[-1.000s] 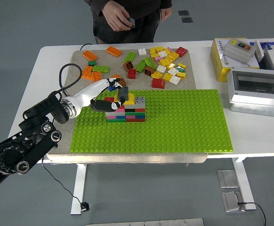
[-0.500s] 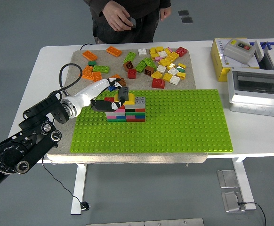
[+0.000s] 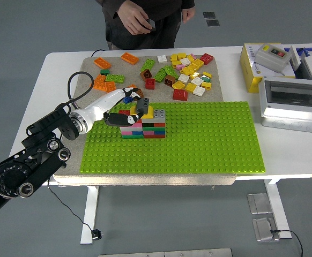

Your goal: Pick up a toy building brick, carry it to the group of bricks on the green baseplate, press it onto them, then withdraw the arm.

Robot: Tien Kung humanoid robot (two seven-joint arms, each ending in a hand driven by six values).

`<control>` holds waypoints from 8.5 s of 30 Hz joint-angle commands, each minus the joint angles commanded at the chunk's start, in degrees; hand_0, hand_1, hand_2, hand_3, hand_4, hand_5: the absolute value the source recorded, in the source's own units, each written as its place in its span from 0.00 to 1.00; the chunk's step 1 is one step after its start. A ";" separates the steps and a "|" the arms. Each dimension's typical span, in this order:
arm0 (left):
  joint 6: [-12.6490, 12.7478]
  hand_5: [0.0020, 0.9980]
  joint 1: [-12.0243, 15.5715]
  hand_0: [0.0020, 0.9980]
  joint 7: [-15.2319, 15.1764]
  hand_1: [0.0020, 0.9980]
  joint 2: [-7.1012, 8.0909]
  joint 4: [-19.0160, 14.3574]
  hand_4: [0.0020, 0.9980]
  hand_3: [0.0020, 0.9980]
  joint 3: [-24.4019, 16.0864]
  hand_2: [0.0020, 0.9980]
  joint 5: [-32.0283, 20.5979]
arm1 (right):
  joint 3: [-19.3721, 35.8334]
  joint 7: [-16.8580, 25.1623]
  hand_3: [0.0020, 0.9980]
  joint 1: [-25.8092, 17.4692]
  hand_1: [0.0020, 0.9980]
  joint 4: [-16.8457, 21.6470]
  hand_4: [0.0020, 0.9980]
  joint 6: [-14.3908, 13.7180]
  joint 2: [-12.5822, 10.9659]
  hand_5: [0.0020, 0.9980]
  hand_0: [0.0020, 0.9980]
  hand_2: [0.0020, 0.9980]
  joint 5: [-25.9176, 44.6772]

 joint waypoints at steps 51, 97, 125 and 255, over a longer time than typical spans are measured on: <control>-1.58 0.60 0.24 1.00 -0.09 1.00 0.83 -2.06 0.88 0.85 -1.83 1.00 0.18 | -0.97 0.71 0.72 -0.42 0.70 0.00 0.54 0.11 -0.08 0.87 0.77 0.73 0.90; 0.47 0.76 1.64 1.00 1.73 1.00 3.34 -13.04 0.87 0.75 0.54 1.00 8.21 | -0.73 0.54 0.72 -0.42 0.70 0.00 0.54 0.20 -0.24 0.86 0.77 0.73 0.71; 0.64 0.75 2.46 1.00 1.91 1.00 2.65 -11.59 0.86 0.75 0.56 1.00 8.03 | -3.53 0.72 0.72 -0.15 0.70 0.00 0.54 0.27 -0.28 0.86 0.77 0.73 3.32; -1.32 0.74 3.03 0.96 -0.66 1.00 1.95 -7.22 0.83 0.72 -2.24 1.00 1.87 | 1.57 2.56 0.70 0.81 0.69 0.00 0.54 -1.89 -0.05 0.89 0.79 0.71 -12.27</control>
